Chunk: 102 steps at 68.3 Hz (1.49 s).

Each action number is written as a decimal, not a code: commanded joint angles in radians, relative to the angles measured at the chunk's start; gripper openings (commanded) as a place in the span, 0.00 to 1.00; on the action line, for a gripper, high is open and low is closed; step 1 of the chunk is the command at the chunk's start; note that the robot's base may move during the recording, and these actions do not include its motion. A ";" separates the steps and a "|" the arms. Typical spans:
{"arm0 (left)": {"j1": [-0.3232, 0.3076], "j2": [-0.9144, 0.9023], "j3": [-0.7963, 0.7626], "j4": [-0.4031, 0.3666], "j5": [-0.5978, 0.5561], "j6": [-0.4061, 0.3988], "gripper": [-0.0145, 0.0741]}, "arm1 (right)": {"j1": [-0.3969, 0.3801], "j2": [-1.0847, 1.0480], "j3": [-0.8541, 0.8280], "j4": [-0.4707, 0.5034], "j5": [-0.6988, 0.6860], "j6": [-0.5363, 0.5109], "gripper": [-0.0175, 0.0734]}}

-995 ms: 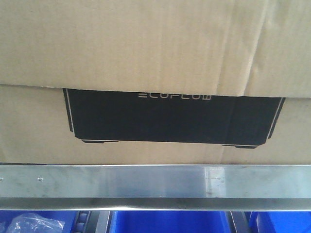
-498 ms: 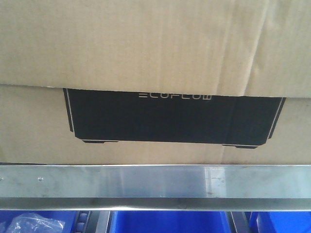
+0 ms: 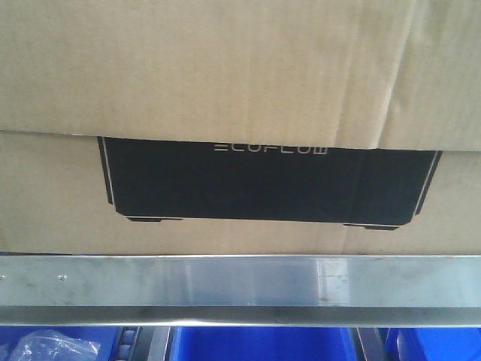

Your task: Grab box from left shelf to table start

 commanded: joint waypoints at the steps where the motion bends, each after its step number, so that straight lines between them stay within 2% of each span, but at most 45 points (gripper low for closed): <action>1: 0.001 -0.025 -0.034 0.015 -0.049 0.000 0.67 | -0.006 0.090 -0.126 0.003 -0.005 -0.003 0.86; 30: 0.001 -0.018 -0.034 0.017 -0.053 0.000 0.67 | -0.005 0.596 -0.665 0.037 0.458 -0.003 0.86; 45: 0.001 -0.018 -0.034 0.017 -0.053 0.000 0.67 | -0.005 0.850 -0.874 0.037 0.614 -0.003 0.86; 58: 0.001 -0.018 -0.034 0.017 -0.055 0.000 0.67 | -0.005 1.031 -0.987 0.033 0.638 -0.003 0.86; 69: 0.001 -0.018 -0.034 0.017 -0.056 0.000 0.67 | -0.005 1.154 -1.046 -0.013 0.630 -0.003 0.86; 97: 0.001 -0.018 -0.034 0.017 -0.056 0.000 0.67 | -0.003 1.332 -1.057 -0.030 0.599 -0.026 0.86; 102: 0.001 -0.018 -0.034 0.017 -0.056 0.000 0.66 | -0.003 1.340 -1.057 -0.030 0.596 -0.028 0.82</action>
